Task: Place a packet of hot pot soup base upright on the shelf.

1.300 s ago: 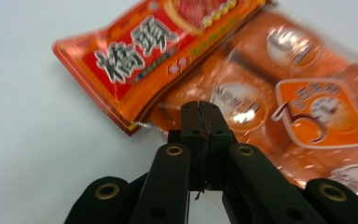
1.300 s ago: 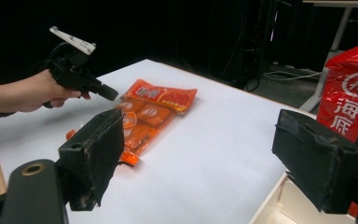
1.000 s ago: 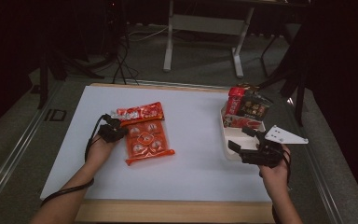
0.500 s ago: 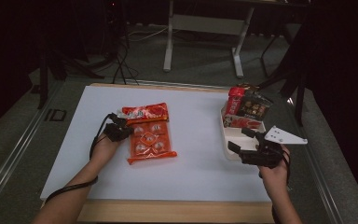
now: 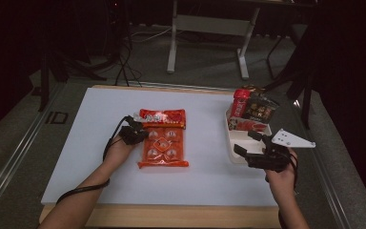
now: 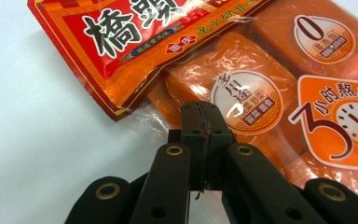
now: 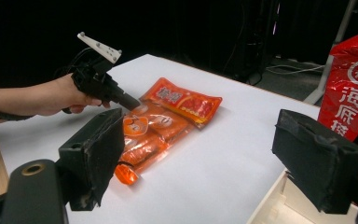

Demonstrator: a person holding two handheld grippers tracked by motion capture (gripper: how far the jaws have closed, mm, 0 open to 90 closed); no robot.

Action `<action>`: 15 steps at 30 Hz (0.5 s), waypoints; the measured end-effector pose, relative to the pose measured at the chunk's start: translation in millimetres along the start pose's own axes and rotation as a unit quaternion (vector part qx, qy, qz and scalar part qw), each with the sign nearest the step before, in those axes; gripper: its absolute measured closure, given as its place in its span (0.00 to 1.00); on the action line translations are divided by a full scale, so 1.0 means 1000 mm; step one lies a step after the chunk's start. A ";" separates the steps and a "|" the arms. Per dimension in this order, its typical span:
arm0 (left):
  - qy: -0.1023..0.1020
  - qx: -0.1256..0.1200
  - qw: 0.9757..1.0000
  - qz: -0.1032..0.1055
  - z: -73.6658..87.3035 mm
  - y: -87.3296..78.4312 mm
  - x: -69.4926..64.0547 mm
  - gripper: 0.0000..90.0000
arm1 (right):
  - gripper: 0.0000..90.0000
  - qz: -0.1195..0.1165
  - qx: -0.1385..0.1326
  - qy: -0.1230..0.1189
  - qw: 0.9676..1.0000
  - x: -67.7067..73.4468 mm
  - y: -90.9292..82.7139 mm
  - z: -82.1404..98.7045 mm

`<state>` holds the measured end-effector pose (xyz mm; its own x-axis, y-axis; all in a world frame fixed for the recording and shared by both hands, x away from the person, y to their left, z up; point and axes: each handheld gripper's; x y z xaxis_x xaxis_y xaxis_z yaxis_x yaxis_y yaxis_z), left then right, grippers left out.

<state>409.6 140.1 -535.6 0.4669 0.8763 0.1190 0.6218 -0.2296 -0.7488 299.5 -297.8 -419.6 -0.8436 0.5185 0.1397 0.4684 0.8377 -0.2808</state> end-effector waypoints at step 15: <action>-0.001 -0.013 1.000 -0.008 -0.025 0.011 0.004 1.00 | 0.18 -0.003 -0.002 0.004 1.000 -0.002 0.001 0.000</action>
<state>434.1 130.7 -527.1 0.4548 0.8810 0.1302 0.6461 -0.2259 -0.7290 301.4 -298.0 -419.7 -0.8441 0.5151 0.1488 0.4645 0.8412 -0.2767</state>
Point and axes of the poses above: each handheld gripper's, and its own axes: y roughly forward along the jaws, z roughly out of its underside, x roughly to its left, and after that the axes turned 11 degrees about -z, right-handed
